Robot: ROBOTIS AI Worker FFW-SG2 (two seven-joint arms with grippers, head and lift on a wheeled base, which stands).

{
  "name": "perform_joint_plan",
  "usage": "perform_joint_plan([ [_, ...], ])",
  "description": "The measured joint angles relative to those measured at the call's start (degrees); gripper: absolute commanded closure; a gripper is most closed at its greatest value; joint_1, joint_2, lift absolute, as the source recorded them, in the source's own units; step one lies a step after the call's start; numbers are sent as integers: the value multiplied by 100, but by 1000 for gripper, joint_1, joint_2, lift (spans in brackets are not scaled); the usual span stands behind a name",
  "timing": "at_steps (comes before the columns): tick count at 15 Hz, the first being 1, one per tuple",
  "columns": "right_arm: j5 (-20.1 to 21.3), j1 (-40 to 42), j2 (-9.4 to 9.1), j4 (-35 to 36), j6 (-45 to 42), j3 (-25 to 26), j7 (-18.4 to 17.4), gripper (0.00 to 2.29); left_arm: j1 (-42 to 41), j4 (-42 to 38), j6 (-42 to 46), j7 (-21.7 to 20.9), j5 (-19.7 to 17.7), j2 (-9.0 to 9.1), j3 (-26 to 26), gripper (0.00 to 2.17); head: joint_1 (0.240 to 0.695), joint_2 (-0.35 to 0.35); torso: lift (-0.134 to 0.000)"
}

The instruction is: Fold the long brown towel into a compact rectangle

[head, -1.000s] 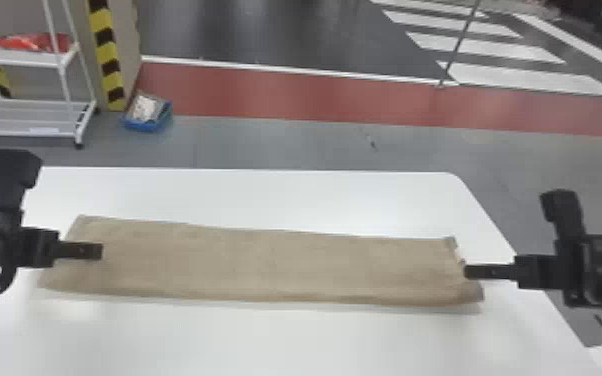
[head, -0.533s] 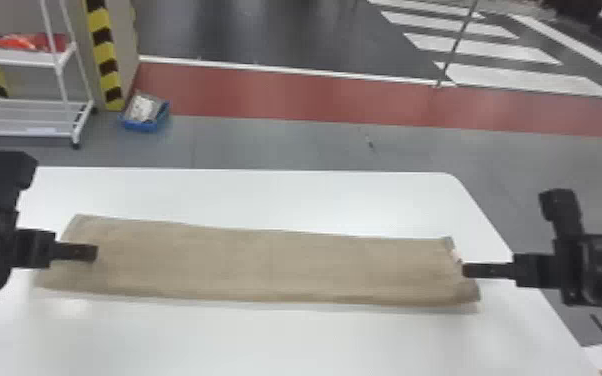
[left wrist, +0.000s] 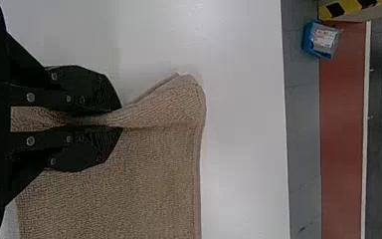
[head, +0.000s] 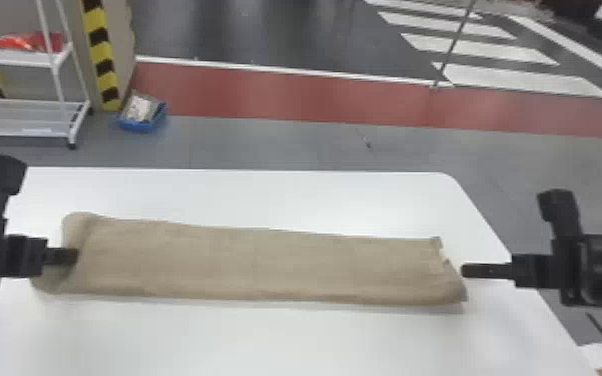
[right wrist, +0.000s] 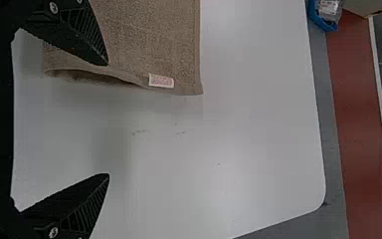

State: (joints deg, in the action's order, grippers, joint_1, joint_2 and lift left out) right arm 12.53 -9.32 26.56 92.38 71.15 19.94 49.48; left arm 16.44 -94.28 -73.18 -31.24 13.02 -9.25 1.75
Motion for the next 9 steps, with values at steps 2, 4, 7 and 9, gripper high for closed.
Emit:
perform_joint_plan([
  [2, 2, 0, -1, -1, 0, 0, 0, 87, -376, -653, -117, -117, -16, -44, 173, 1470, 695, -231, -124],
  [4, -1, 1, -9, -1, 0, -4, -5, 87, -800, -1366, -291, -375, -33, -67, 460, 1470, 695, -228, -124],
  [7, -5, 1, -29, -18, -41, -24, -9, 87, -1338, -2215, -510, -666, -99, -116, 944, 1470, 695, -208, -124],
  [9, -12, 1, -40, -32, -67, -33, -9, 87, -1583, -2714, -771, -885, -250, -252, 1358, 1470, 695, -191, -124],
])
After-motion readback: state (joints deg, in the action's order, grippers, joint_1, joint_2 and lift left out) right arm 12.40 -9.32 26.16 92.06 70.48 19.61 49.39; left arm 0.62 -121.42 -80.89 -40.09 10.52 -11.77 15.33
